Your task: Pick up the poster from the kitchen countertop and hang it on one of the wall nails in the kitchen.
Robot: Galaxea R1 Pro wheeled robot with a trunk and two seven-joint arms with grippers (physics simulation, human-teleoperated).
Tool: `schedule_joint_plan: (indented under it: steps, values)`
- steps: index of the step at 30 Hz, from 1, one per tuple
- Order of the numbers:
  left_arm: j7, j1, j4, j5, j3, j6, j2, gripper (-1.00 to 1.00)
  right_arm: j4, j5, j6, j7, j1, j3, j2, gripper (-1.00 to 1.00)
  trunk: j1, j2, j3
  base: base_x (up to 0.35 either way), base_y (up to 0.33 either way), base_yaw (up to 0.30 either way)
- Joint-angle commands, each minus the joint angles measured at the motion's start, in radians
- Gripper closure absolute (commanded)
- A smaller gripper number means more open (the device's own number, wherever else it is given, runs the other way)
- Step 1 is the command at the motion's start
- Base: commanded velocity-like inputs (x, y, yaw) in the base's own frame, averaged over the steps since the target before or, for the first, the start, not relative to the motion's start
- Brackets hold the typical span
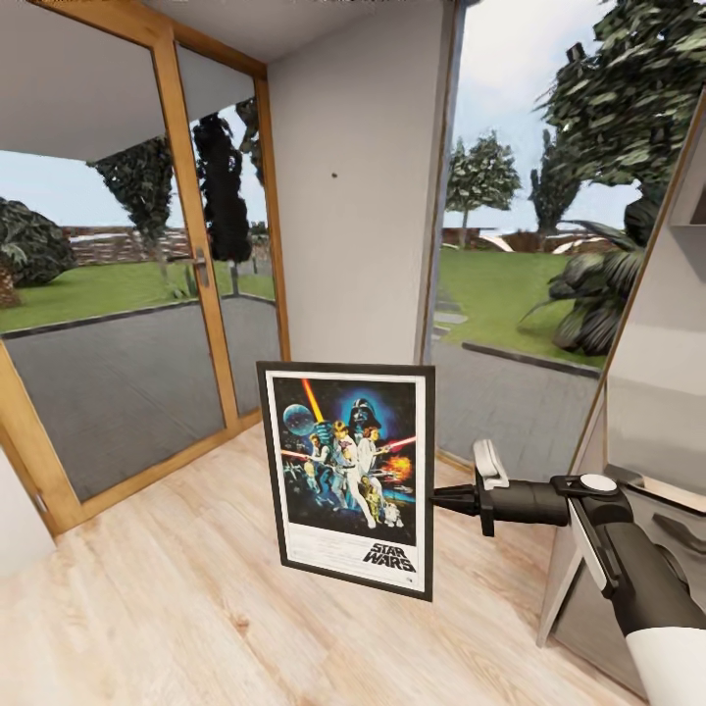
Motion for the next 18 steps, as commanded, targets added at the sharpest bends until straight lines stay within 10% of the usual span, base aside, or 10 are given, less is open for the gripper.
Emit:
schedule_joint_plan:
  steps: [1, 18]
  values:
    - [-0.008, 0.0, -0.019, -0.001, 0.005, 0.0, 0.0, -1.0, 0.0, -0.002, 0.014, 0.006, -0.001, 0.0, 0.0, 1.0, -0.004, 0.007, 0.002, 0.0, 0.0, 0.0]
    - [-0.007, 0.0, -0.106, -0.002, 0.004, 0.093, 0.0, -1.0, -0.001, -0.001, 0.015, 0.006, -0.001, 0.0, 0.0, 1.0, -0.069, 0.126, 0.056, 0.0, 0.0, 0.0]
